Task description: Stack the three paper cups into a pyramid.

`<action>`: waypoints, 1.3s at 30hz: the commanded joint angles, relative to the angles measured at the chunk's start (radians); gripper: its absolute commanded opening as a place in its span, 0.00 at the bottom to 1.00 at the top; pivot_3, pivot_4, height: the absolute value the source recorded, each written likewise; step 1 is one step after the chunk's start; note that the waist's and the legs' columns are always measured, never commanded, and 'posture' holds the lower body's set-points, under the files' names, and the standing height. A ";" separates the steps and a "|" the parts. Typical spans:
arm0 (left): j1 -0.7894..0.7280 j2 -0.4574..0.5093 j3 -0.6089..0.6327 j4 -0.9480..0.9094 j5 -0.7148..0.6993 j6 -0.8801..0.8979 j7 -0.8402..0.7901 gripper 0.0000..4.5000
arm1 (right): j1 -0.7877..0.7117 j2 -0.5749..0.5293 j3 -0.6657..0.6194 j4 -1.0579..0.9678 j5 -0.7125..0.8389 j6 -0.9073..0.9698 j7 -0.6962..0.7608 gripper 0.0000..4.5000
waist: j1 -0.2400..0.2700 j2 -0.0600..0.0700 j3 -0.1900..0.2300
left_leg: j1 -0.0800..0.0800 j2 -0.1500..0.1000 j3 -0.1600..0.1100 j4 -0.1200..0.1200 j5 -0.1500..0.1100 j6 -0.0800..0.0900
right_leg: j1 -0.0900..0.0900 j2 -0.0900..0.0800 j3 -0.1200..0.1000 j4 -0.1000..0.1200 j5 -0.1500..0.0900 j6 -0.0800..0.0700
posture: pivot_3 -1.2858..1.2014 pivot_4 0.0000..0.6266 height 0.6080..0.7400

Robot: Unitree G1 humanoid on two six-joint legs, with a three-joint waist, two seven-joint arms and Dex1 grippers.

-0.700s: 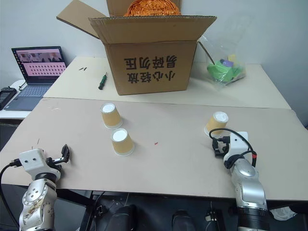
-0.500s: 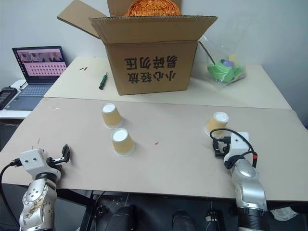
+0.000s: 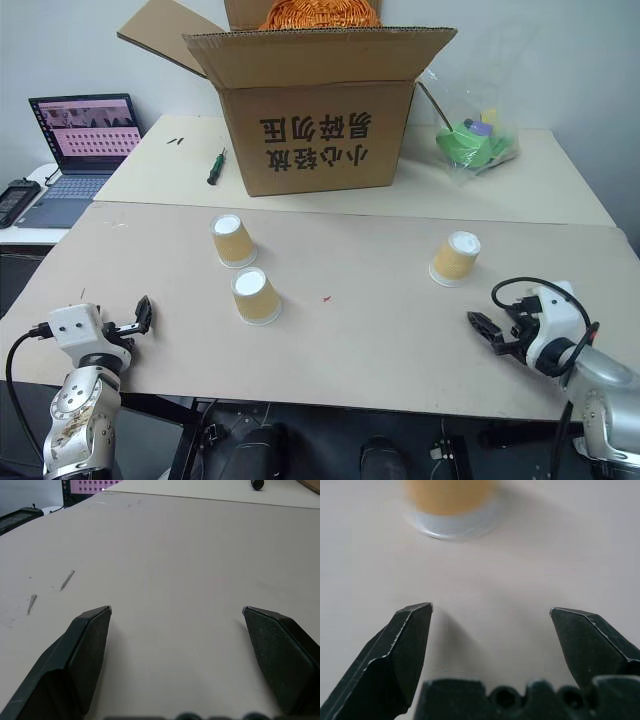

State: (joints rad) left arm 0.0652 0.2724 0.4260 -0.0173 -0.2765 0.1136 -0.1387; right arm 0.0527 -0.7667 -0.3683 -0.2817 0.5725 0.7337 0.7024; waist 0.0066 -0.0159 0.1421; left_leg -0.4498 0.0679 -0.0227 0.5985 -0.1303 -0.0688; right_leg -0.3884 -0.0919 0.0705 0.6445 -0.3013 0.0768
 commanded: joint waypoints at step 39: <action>-0.301 0.410 -0.386 -0.188 -0.201 0.304 -0.792 1.00 | -0.377 -0.069 0.179 -0.384 0.308 0.170 -0.020 0.99 | -0.019 -0.014 0.023 | -0.011 0.001 -0.002 0.002 0.006 0.009 | -0.001 0.002 -0.002 0.000 0.008 0.002 | 0.52 0.24 0.74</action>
State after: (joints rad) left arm -0.2141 0.6823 0.0410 -0.2038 -0.4909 0.4511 -0.9183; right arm -0.2998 -0.8251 -0.1462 -0.6263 0.8493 0.9022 0.6928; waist -0.0120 -0.0297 0.1647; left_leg -0.4605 0.0687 -0.0248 0.6011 -0.1247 -0.0600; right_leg -0.3896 -0.0898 0.0687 0.6450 -0.2929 0.0789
